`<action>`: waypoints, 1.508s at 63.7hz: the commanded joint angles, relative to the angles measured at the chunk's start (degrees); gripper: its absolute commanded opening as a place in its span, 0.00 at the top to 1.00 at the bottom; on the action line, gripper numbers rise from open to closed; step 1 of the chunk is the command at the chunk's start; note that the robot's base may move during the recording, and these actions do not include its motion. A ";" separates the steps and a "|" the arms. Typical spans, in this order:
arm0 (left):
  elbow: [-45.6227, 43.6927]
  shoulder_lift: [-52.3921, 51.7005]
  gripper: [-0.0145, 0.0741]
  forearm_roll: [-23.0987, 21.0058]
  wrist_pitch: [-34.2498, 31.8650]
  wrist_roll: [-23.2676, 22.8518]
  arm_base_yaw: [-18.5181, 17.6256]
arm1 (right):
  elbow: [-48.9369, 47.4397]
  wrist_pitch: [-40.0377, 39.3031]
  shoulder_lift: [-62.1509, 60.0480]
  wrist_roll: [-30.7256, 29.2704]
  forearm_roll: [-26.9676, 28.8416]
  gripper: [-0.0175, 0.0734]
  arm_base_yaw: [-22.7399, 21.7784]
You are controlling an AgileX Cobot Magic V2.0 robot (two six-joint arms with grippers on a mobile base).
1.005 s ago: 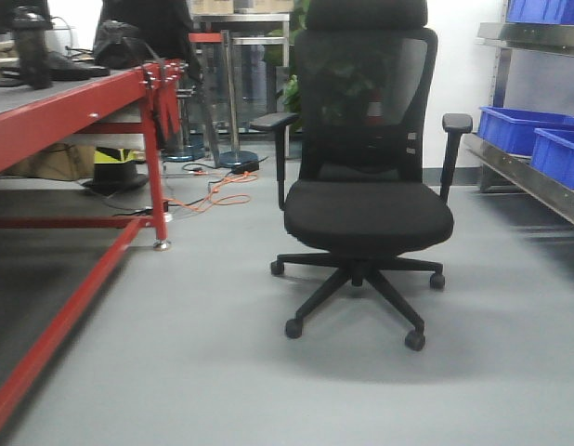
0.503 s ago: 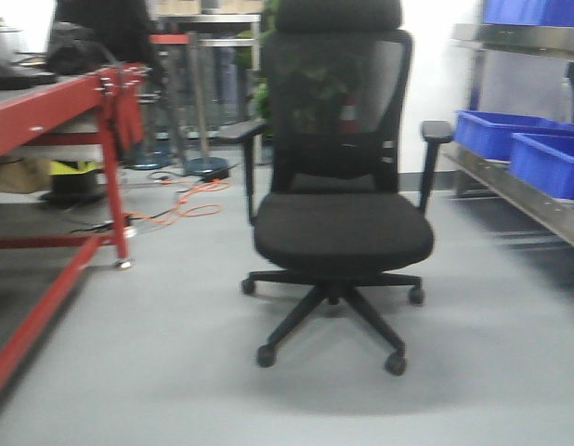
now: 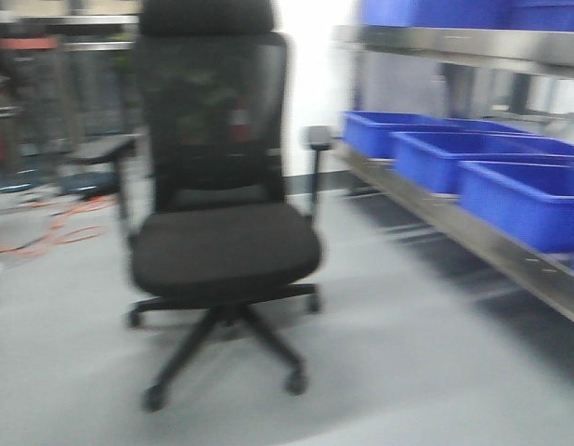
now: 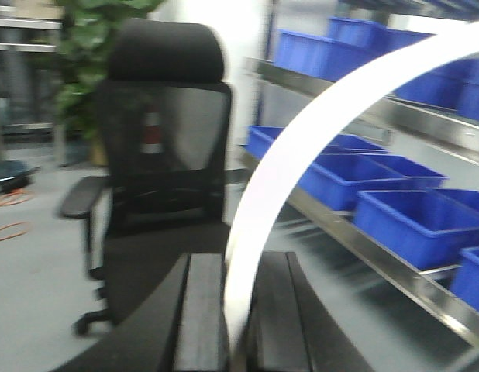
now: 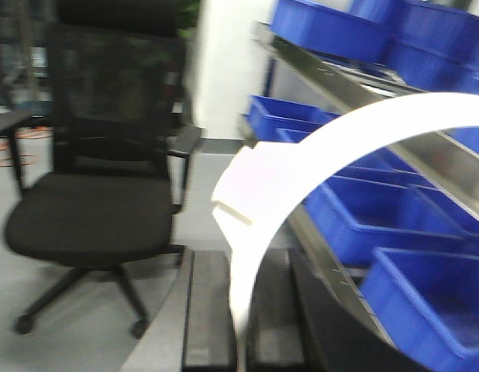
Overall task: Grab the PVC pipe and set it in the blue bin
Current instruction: 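Drive toward the metal shelf of blue bins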
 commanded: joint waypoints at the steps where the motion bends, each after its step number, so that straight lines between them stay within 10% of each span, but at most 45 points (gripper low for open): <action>1: -0.15 -0.35 0.96 -0.29 -1.68 0.12 -0.19 | 0.08 -1.43 -0.33 -0.33 -0.35 0.99 0.00; 96: -0.15 -0.35 0.96 -0.29 -1.68 0.12 -0.19 | 0.08 -1.43 -0.33 -0.33 -0.35 0.99 0.00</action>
